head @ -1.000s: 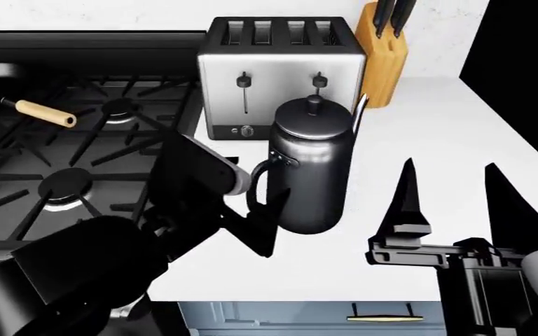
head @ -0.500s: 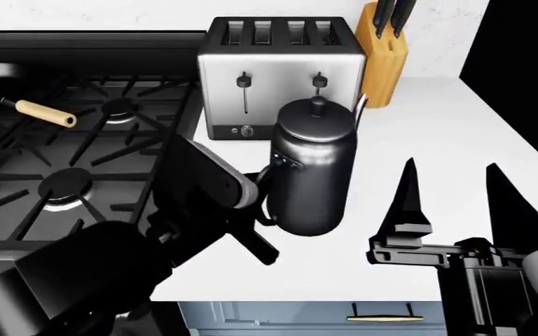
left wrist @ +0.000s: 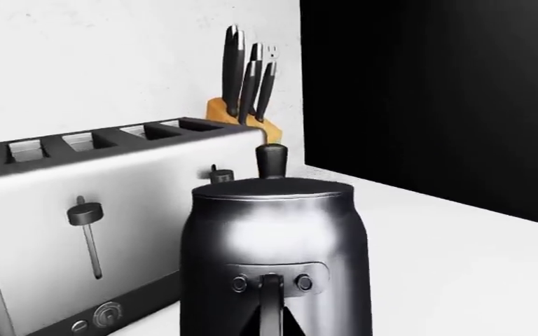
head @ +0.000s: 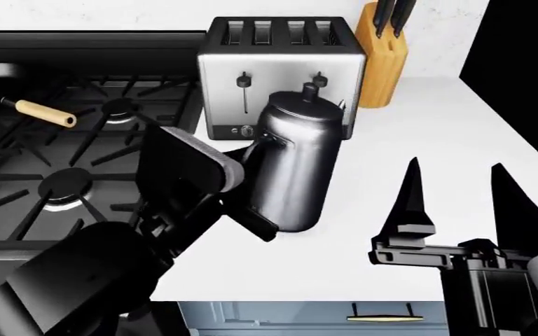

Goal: Pick the kettle from the counter and place it on a stove burner. Then turn the burner on.

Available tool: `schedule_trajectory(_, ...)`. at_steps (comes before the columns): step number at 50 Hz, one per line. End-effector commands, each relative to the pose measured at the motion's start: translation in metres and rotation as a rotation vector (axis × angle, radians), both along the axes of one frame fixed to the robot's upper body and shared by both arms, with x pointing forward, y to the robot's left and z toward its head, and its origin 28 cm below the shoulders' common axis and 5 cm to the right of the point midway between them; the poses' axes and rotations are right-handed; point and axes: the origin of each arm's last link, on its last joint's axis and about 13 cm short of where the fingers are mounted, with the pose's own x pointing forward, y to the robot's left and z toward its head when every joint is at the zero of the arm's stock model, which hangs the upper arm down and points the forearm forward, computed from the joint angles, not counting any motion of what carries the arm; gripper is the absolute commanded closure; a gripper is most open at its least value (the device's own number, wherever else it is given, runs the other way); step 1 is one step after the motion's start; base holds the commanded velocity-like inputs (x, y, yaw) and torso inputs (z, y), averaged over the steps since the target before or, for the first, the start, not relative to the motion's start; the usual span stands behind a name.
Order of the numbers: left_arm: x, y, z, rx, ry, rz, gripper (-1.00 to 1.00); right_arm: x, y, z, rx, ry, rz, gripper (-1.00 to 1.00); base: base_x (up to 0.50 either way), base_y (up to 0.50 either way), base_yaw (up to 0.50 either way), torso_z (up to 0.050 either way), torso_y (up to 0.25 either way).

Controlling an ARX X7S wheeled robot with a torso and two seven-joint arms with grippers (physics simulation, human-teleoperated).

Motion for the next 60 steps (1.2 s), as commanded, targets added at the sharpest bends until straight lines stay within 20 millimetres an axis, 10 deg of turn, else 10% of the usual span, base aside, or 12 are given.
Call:
schedule_trajectory(1,-0.009,0.002,0.011,-0.103,-0.077,0.031,1.0,0.0,0.001,0.0,-0.003,-0.002,0.0,-1.0,0.0,0.0,0.0,0.0,0.0)
schedule_trajectory(21,-0.04,0.007,0.039,-0.219,-0.208,0.001,1.0,0.0,0.002,0.0,-0.007,-0.003,0.006,-1.0,0.0,0.0,0.0,0.0,0.001)
schedule_trajectory(60,-0.03,0.036,0.06,-0.309,-0.262,0.163,1.0,0.0,0.008,0.003,-0.079,0.037,-0.023,-1.0,0.0,0.3,0.0,0.0,0.0)
